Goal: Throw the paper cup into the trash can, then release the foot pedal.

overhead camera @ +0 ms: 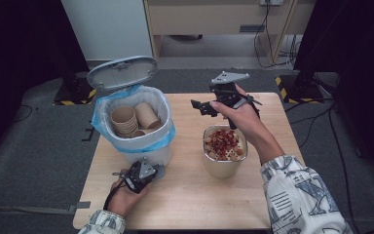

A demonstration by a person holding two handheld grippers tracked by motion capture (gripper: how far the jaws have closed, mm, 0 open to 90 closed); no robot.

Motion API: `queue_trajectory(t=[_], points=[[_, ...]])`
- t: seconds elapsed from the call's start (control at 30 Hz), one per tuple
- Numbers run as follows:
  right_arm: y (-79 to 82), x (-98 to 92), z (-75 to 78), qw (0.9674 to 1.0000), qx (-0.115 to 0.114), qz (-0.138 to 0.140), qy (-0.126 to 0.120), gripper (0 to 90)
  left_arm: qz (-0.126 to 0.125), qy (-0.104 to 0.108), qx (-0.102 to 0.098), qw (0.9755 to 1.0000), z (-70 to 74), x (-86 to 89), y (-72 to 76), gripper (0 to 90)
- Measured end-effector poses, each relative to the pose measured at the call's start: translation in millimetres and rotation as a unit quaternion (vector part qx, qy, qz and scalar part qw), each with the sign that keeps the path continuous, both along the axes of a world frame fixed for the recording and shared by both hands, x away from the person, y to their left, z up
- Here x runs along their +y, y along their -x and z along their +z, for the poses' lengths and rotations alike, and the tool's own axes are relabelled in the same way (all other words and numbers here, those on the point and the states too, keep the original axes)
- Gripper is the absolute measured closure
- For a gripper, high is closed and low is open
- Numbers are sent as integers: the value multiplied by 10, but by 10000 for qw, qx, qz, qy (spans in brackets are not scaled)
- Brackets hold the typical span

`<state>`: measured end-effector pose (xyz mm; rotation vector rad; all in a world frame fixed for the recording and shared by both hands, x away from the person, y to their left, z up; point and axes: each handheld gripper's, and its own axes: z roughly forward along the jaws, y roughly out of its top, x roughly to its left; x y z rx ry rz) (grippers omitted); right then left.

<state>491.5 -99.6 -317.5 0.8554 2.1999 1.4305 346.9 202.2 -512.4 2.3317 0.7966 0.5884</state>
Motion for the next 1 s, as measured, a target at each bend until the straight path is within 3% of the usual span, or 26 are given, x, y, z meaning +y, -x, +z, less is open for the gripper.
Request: queue_trajectory(t=[0.27, 0.33, 0.47, 0.6, 0.83, 1.0], points=[[-7, -287, -49, 9997, 25, -231, 29, 89, 25, 17, -12, 10000, 2, -8, 7, 894], [-10, -351, -67, 9996, 33, -291, 12, 88, 84, -27, -57, 9999, 21, -12, 29, 852], [-19, -511, -109, 9990, 73, -449, 25, 87, 204, 229, -104, 9995, 85, 47, 96, 701], [-21, -659, -150, 9982, 98, -581, 74, 87, 276, 519, -10, 9983, 140, 100, 157, 566], [-1, -875, -200, 9967, 131, -793, 112, 86, 328, 784, -8, 9964, 206, 144, 265, 430], [22, -1005, -246, 9957, 117, -905, 157, 82, 453, 1029, -29, 9937, 231, 222, 307, 339]])
